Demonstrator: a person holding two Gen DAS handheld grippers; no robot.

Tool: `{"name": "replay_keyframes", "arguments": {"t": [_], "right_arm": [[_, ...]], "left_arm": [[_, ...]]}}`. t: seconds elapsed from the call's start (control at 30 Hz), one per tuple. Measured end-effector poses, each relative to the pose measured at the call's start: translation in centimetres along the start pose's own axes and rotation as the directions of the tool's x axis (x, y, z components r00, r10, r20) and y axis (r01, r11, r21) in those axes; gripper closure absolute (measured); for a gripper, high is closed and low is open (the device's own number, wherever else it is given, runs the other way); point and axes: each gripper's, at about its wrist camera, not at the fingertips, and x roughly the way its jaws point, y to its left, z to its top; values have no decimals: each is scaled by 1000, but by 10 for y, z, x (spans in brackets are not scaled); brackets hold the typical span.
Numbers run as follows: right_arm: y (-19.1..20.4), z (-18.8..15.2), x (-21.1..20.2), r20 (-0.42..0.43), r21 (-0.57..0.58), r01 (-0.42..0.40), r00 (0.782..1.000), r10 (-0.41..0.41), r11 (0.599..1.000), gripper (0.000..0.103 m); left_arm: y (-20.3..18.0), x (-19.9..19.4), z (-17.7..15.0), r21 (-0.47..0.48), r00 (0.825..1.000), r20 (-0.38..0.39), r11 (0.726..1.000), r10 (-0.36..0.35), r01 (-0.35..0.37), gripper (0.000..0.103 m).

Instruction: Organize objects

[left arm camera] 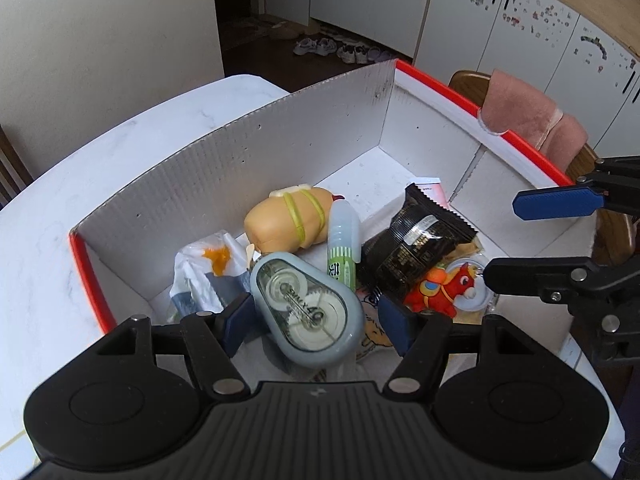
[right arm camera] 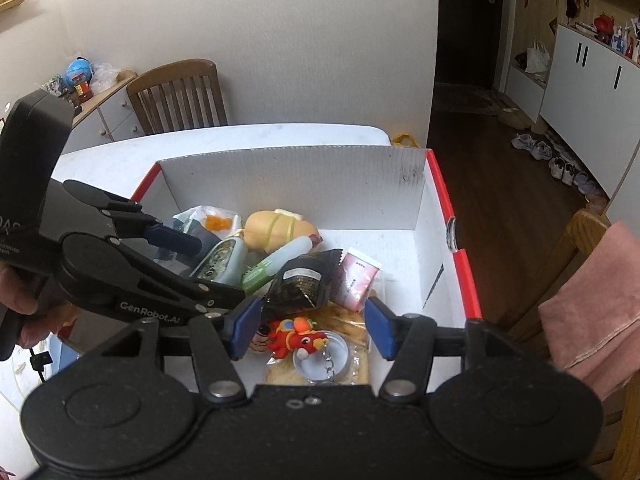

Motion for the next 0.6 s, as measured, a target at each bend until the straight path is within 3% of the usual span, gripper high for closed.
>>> {"name": "replay_keyframes", "arguments": {"t": [0.47, 0.6], "right_arm": [[22, -6, -36, 87, 5, -3, 996, 3, 1000, 41], [33, -10, -48, 123, 5, 11, 992, -11, 1000, 40]], "left_arm": [[3, -74, -32, -69, 987, 161, 997, -8, 19, 35], [-1, -97, -42, -55, 978, 206, 998, -12, 24, 29]]}}
